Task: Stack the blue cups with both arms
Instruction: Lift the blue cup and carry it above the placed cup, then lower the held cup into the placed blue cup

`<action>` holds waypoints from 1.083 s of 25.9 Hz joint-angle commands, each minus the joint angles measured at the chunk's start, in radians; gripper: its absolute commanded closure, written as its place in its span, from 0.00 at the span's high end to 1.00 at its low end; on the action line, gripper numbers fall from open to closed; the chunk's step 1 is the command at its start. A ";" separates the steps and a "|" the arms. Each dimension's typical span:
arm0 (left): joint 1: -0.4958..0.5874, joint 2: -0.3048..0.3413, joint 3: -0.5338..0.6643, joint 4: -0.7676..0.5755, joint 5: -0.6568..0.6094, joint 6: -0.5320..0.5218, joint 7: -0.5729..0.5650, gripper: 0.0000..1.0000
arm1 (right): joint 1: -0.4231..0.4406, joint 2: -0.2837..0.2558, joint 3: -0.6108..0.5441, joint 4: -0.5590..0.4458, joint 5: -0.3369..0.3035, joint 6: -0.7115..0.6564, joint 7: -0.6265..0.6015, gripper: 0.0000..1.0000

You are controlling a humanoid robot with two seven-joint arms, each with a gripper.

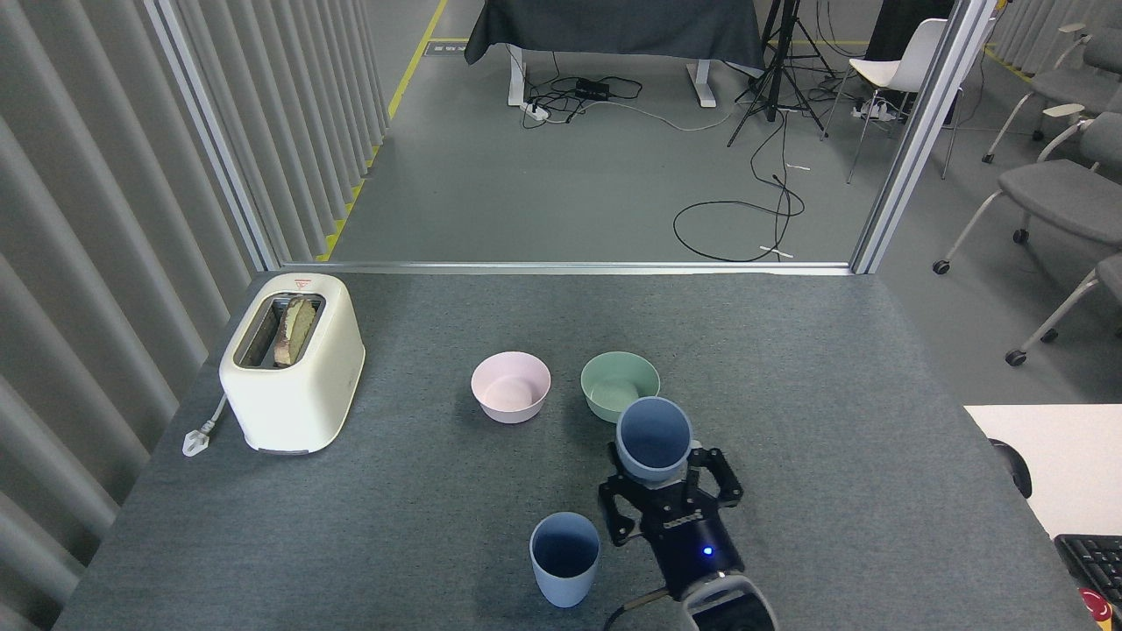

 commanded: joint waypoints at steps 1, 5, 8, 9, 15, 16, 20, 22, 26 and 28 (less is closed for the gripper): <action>0.009 0.002 0.000 0.000 0.001 0.020 0.001 1.00 | 0.014 0.082 0.101 -0.075 0.019 -0.005 0.023 0.59; 0.013 0.003 0.000 0.002 0.002 0.020 0.010 1.00 | 0.100 0.087 0.130 -0.156 0.019 -0.032 0.043 0.60; 0.013 0.003 0.000 0.002 0.010 0.020 0.013 1.00 | 0.163 0.082 0.130 -0.182 0.017 -0.048 0.042 0.60; 0.013 0.003 0.000 0.002 0.010 0.020 0.013 1.00 | 0.178 0.081 0.128 -0.182 0.016 -0.048 0.043 0.60; 0.013 0.002 0.000 0.002 0.010 0.020 0.013 1.00 | 0.187 0.086 0.110 -0.151 0.013 -0.038 0.072 0.61; 0.013 0.002 0.000 0.002 0.010 0.020 0.013 1.00 | 0.187 0.082 0.110 -0.148 0.013 -0.038 0.075 0.61; 0.013 0.003 -0.002 0.010 0.010 0.020 0.013 1.00 | 0.187 0.084 0.110 -0.136 0.013 -0.036 0.095 0.61; 0.013 0.003 -0.002 0.010 0.010 0.020 0.013 1.00 | 0.184 0.087 0.110 -0.127 0.013 -0.036 0.102 0.61; 0.013 0.003 -0.002 0.010 0.010 0.020 0.013 1.00 | 0.181 0.092 0.110 -0.119 0.013 -0.035 0.109 0.61; 0.013 0.003 -0.002 0.010 0.010 0.020 0.013 1.00 | 0.181 0.092 0.110 -0.118 0.013 -0.035 0.114 0.61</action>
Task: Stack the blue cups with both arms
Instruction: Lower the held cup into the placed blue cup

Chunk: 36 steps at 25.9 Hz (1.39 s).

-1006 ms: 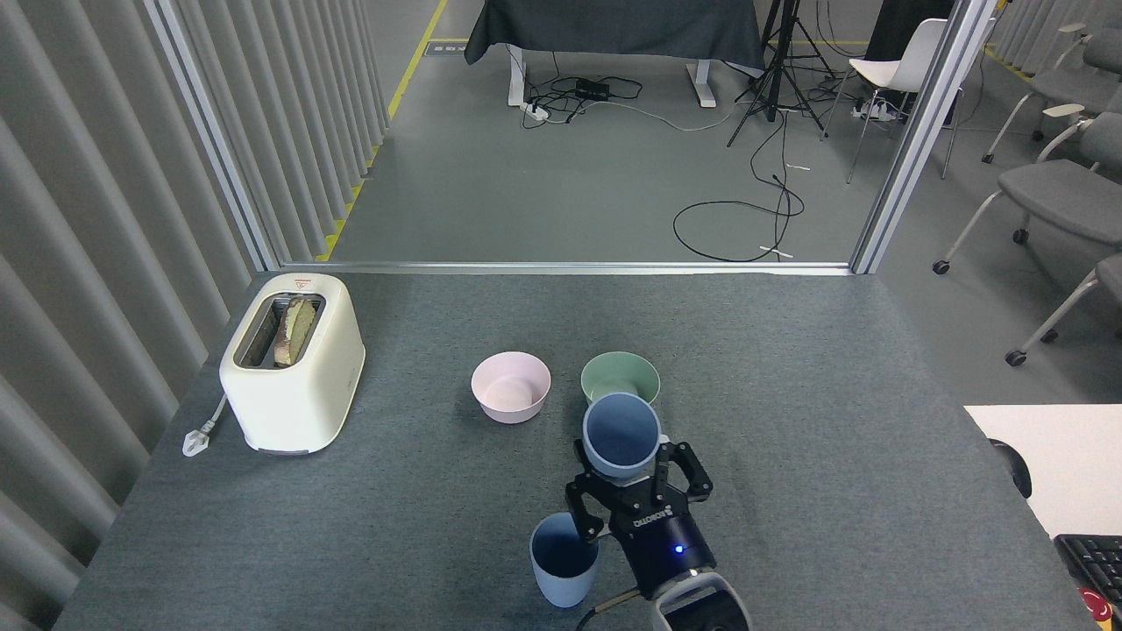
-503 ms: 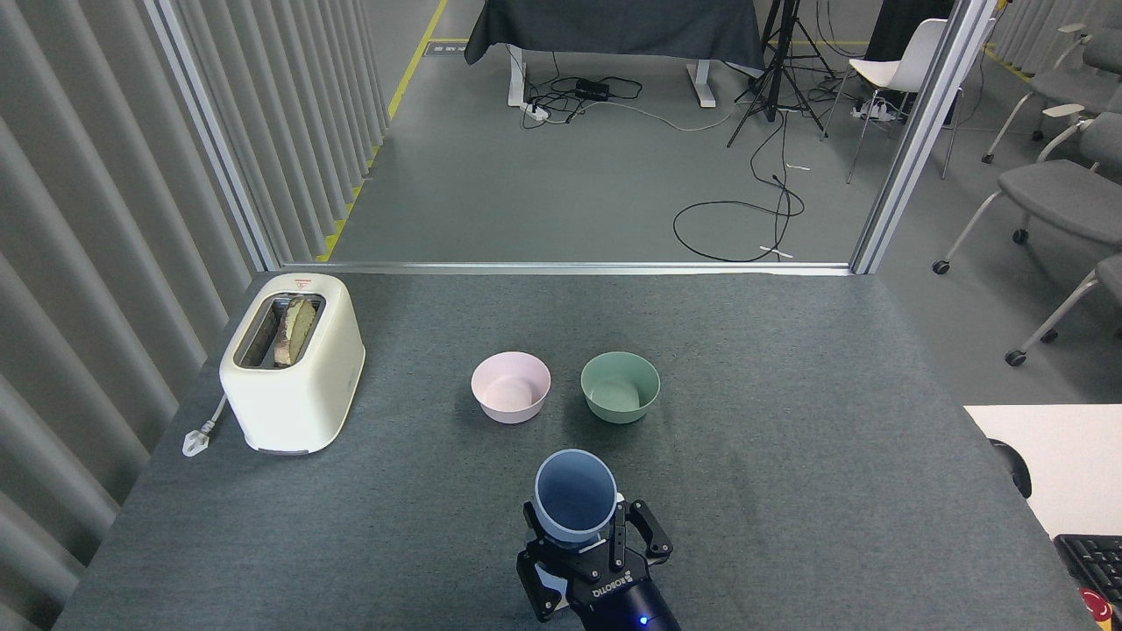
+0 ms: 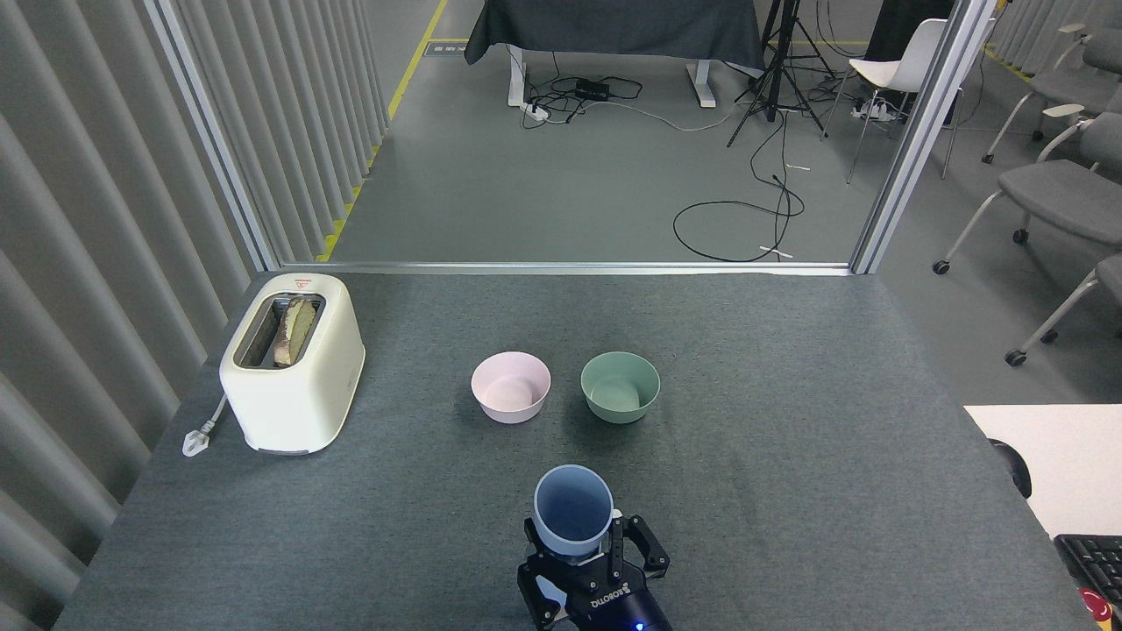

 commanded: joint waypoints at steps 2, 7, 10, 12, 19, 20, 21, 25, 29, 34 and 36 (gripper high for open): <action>0.000 0.000 0.000 0.000 0.000 0.000 0.000 1.00 | -0.001 0.001 0.000 0.005 0.001 0.000 0.007 0.62; 0.000 0.000 0.001 0.000 0.000 0.000 0.000 1.00 | -0.001 0.001 0.000 0.020 0.001 0.000 0.007 0.62; 0.002 0.002 0.001 0.000 0.000 0.000 0.000 1.00 | -0.001 0.003 0.000 0.022 0.001 0.002 0.003 0.63; 0.002 0.002 0.001 0.000 0.002 0.000 0.000 1.00 | -0.001 0.001 0.000 0.022 0.001 0.002 0.003 0.65; 0.002 0.002 0.001 0.005 0.002 0.000 0.000 1.00 | -0.003 0.001 0.000 0.035 0.000 0.041 0.004 0.73; 0.002 0.002 0.001 0.006 0.002 0.000 0.000 1.00 | -0.003 0.001 0.000 0.035 0.000 0.043 0.004 0.73; 0.002 0.002 0.001 0.006 0.002 0.000 0.000 1.00 | -0.001 0.001 0.000 0.035 0.000 0.043 0.004 0.76; 0.003 0.002 0.001 0.006 0.002 0.000 0.000 1.00 | -0.001 0.004 0.001 0.035 -0.002 0.043 0.000 0.99; 0.003 0.003 0.001 0.006 0.002 0.000 0.001 1.00 | -0.004 0.007 0.001 0.032 -0.002 0.037 -0.003 1.00; 0.003 0.003 0.001 0.006 0.002 0.000 0.001 1.00 | -0.007 0.007 0.001 -0.026 -0.020 0.034 -0.094 1.00; 0.003 0.003 0.001 0.006 0.002 0.000 0.001 1.00 | -0.010 0.007 0.000 -0.072 -0.038 0.034 -0.163 1.00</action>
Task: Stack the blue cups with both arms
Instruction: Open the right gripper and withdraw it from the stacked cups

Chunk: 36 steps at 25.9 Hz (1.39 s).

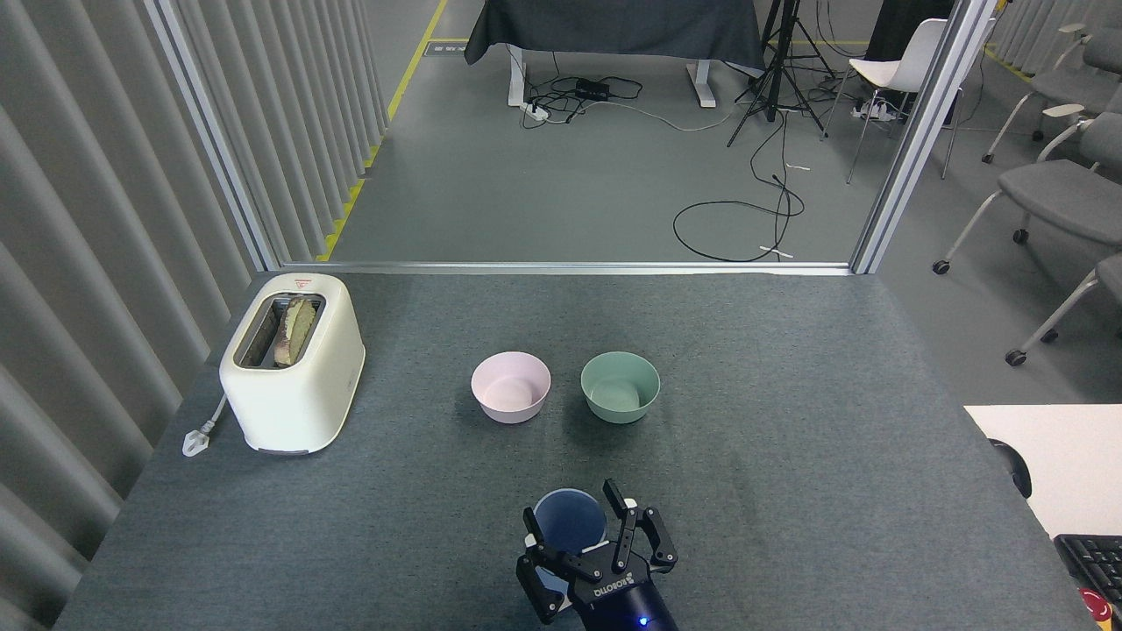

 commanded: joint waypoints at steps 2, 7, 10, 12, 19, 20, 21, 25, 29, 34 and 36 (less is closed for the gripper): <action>0.000 0.000 0.000 0.000 0.000 0.000 0.000 1.00 | -0.011 0.000 -0.003 -0.095 -0.054 0.002 -0.102 1.00; 0.003 0.000 0.000 -0.002 0.000 0.000 0.000 1.00 | 0.006 -0.023 -0.169 -0.121 -0.088 -0.001 -0.097 1.00; 0.006 0.000 0.005 -0.009 -0.002 0.000 0.000 1.00 | 0.105 -0.098 -0.267 -0.110 -0.090 -0.033 -0.108 1.00; 0.006 0.000 0.008 -0.012 -0.002 0.000 0.000 1.00 | 0.181 -0.138 -0.300 -0.109 -0.091 -0.076 -0.139 1.00; 0.006 -0.001 0.008 -0.023 -0.003 -0.003 0.003 1.00 | 0.386 -0.146 -0.368 -0.080 -0.091 -0.099 -0.243 1.00; 0.003 -0.003 0.008 -0.021 -0.003 -0.003 0.010 1.00 | 0.395 -0.147 -0.368 -0.078 -0.093 -0.098 -0.243 1.00; -0.003 -0.003 0.006 -0.021 -0.003 -0.003 0.018 1.00 | 0.400 -0.147 -0.368 -0.078 -0.097 -0.096 -0.243 1.00; -0.017 -0.006 0.006 -0.025 -0.005 -0.003 0.023 1.00 | 0.423 -0.156 -0.359 -0.089 -0.116 -0.107 -0.246 1.00; -0.020 0.000 0.006 -0.028 -0.005 -0.001 0.023 1.00 | 0.444 -0.164 -0.368 -0.084 -0.117 -0.147 -0.269 1.00; -0.003 0.000 0.006 -0.031 -0.006 -0.001 0.033 1.00 | 0.460 -0.166 -0.368 -0.077 -0.139 -0.147 -0.272 1.00; -0.003 0.000 0.008 -0.032 -0.006 -0.001 0.043 1.00 | 0.466 -0.166 -0.368 -0.077 -0.142 -0.147 -0.274 1.00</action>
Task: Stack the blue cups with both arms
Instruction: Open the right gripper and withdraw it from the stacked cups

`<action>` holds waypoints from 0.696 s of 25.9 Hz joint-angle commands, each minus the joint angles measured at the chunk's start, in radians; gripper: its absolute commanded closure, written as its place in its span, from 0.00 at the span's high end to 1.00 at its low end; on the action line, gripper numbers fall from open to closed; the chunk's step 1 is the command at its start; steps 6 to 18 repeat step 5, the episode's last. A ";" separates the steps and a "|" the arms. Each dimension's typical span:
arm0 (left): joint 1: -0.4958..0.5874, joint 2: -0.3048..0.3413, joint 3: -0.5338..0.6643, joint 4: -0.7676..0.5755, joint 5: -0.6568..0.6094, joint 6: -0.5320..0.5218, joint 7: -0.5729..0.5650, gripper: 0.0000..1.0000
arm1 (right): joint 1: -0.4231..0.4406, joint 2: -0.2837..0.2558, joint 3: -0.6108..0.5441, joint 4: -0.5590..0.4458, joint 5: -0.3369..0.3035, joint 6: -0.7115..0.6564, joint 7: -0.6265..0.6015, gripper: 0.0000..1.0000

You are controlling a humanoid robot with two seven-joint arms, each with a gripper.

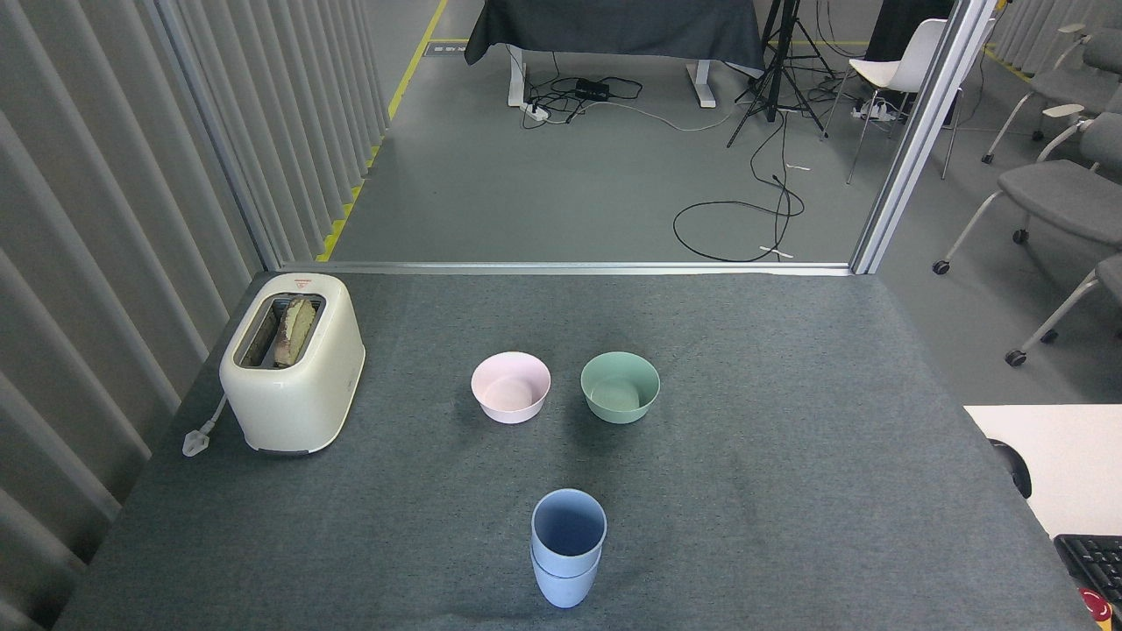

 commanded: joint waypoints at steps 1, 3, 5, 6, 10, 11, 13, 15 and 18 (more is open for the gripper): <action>0.003 0.000 0.001 -0.005 0.000 0.000 0.012 1.00 | 0.015 -0.003 0.000 0.000 -0.008 -0.002 -0.004 1.00; 0.003 0.000 0.001 -0.007 0.000 0.000 0.012 1.00 | 0.018 -0.006 0.000 0.000 -0.008 -0.002 -0.009 1.00; 0.002 0.000 0.001 -0.007 0.000 0.000 0.012 1.00 | 0.018 -0.006 0.000 0.002 -0.008 -0.002 -0.012 1.00; 0.002 0.000 0.001 -0.007 0.000 0.000 0.012 1.00 | 0.018 -0.006 0.000 0.002 -0.008 -0.002 -0.012 1.00; 0.002 0.000 0.001 -0.007 0.000 0.000 0.012 1.00 | 0.018 -0.006 0.000 0.002 -0.008 -0.002 -0.012 1.00; 0.002 0.000 0.001 -0.007 0.000 0.000 0.012 1.00 | 0.018 -0.006 0.000 0.002 -0.008 -0.002 -0.012 1.00; 0.002 0.000 0.001 -0.007 0.000 0.000 0.012 1.00 | 0.018 -0.006 0.000 0.002 -0.008 -0.002 -0.012 1.00; 0.002 0.000 0.001 -0.007 0.000 0.000 0.012 1.00 | 0.018 -0.006 0.000 0.002 -0.008 -0.002 -0.012 1.00; 0.002 0.000 0.001 -0.007 0.000 0.000 0.012 1.00 | 0.018 -0.006 0.000 0.002 -0.008 -0.002 -0.012 1.00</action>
